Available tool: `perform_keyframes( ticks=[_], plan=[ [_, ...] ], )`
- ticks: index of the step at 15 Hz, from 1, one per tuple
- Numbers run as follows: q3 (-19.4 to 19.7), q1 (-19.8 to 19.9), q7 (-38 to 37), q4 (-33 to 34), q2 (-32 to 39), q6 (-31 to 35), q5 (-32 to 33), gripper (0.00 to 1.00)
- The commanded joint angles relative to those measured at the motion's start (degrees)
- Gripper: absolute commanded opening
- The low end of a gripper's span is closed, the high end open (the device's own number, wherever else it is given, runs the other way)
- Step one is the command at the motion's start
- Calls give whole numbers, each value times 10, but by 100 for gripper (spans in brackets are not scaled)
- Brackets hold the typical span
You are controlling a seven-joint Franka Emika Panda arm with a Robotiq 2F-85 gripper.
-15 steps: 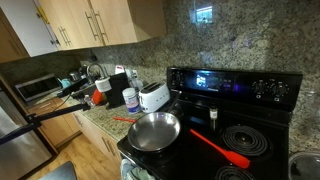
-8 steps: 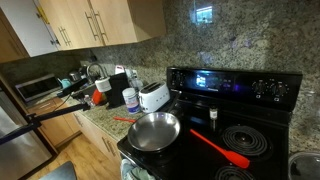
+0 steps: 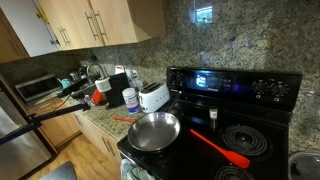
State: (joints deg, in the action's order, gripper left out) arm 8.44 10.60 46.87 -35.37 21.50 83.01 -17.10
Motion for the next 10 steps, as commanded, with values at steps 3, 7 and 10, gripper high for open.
perform_keyframes(
  ticks=[3, 7, 10],
  plan=[
    [-16, 28, 64, 35, 7, -114, -36, 0],
    [-7, 18, 56, 16, 0, -99, -26, 1],
    [-8, 18, 57, 17, 0, -99, -26, 1]
  ],
)
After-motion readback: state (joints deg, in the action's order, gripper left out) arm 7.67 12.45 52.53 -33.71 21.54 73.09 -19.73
